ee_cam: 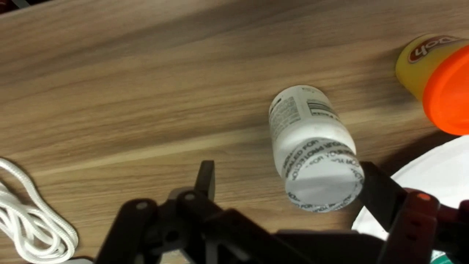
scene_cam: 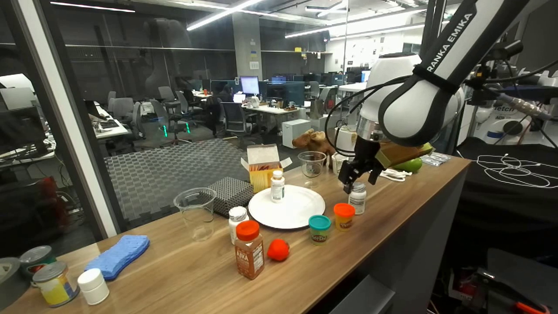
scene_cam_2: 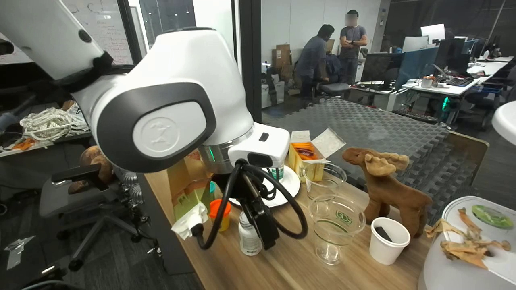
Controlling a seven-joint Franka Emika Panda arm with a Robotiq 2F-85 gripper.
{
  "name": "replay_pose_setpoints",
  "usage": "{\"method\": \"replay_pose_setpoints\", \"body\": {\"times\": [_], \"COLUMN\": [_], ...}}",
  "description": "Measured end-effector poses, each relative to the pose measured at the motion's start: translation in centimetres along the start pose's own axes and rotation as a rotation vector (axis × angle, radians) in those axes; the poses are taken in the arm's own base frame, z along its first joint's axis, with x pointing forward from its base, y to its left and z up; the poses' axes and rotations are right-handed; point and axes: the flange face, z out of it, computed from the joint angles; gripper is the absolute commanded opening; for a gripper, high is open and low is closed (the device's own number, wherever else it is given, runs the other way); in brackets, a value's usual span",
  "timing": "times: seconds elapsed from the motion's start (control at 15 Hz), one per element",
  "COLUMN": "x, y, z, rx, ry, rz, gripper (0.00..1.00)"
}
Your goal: Organize all the containers on the white plate
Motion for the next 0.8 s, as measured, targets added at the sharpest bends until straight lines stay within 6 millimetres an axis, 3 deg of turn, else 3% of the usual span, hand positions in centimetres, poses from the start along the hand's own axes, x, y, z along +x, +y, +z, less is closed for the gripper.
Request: {"method": "replay_pose_setpoints", "body": {"times": [0.07,0.4,0.8], "x": [-0.1,-0.7,-0.5], "y": [-0.3,-1.7,-2.2], "z": [0.0,0.1,-0.5], "rx": [-0.003,-0.012,-0.031], "ry": [-0.012,-0.06,-0.039], "rz": [0.002,0.01,0.014], "gripper": [0.69,0.29,0.29]}}
